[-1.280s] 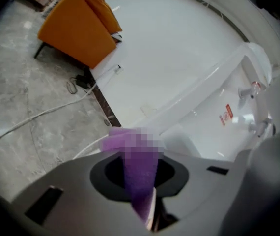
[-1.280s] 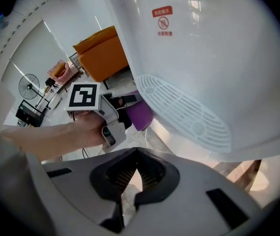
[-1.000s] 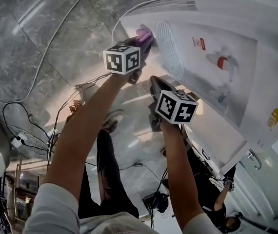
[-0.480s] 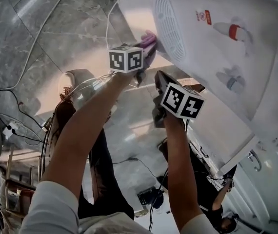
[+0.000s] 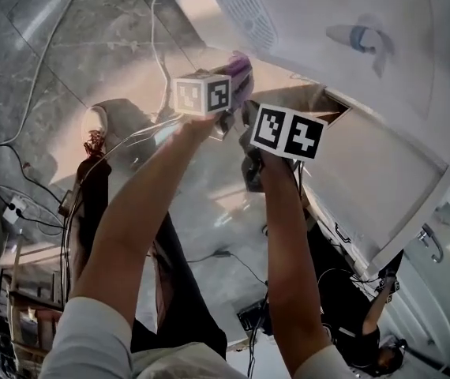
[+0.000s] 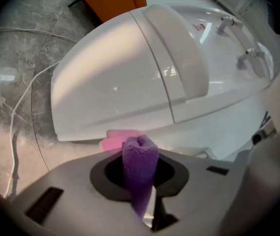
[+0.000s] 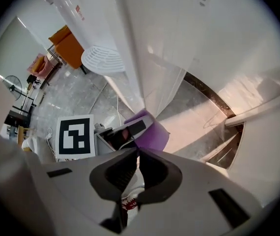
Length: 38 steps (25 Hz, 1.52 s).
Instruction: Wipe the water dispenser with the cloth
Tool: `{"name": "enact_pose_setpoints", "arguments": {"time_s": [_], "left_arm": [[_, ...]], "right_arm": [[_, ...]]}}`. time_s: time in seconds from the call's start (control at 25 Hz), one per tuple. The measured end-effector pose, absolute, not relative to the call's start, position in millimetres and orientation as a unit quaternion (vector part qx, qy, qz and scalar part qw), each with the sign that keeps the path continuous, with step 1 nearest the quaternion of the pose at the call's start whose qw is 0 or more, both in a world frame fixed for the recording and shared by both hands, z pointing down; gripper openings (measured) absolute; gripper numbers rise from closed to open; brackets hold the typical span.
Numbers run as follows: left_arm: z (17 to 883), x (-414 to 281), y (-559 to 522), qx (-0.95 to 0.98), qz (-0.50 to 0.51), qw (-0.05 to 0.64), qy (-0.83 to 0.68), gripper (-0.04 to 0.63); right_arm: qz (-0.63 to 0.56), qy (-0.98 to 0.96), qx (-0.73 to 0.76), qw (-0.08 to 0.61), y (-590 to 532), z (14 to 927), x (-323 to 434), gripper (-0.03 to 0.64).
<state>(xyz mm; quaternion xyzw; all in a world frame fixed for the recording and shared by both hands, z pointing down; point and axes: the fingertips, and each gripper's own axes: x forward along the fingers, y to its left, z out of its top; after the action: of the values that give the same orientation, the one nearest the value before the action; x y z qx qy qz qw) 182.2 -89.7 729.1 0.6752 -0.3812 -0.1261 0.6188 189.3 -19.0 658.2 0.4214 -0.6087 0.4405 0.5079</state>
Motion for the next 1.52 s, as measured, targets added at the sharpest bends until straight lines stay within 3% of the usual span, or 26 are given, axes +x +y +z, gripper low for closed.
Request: {"name": "enact_pose_setpoints", "arguments": {"time_s": [0.32,0.52,0.76,0.92,1.04,1.32,1.52], "left_arm": [[771,127,-68,0.614,-0.038,0.616,-0.492,0.057],[787,45,-94,0.634,0.063,0.531,-0.559,0.057],[779,-34,-162,0.660,0.077,0.452,-0.595,0.057],[798,-59,-194,0.665,0.072,0.461,-0.584,0.057],[817,-65,-206,0.654,0.053,0.496,-0.568,0.057],[852,-45,-223,0.711,0.094,0.499,-0.487,0.057],[865,-17,-208,0.751,0.169,0.438,-0.464,0.057]], "right_arm": [[0.427,-0.603,0.393,0.547,4,668,209,0.015],[0.432,-0.617,0.364,0.548,4,684,177,0.015],[0.425,-0.632,0.338,0.553,-11,697,132,0.015],[0.425,-0.633,0.345,0.547,-28,708,111,0.015],[0.431,-0.626,0.354,0.544,-30,718,105,0.015],[0.447,-0.622,0.364,0.530,-21,747,97,0.015],[0.451,-0.613,0.363,0.537,6,761,114,0.015]]}}
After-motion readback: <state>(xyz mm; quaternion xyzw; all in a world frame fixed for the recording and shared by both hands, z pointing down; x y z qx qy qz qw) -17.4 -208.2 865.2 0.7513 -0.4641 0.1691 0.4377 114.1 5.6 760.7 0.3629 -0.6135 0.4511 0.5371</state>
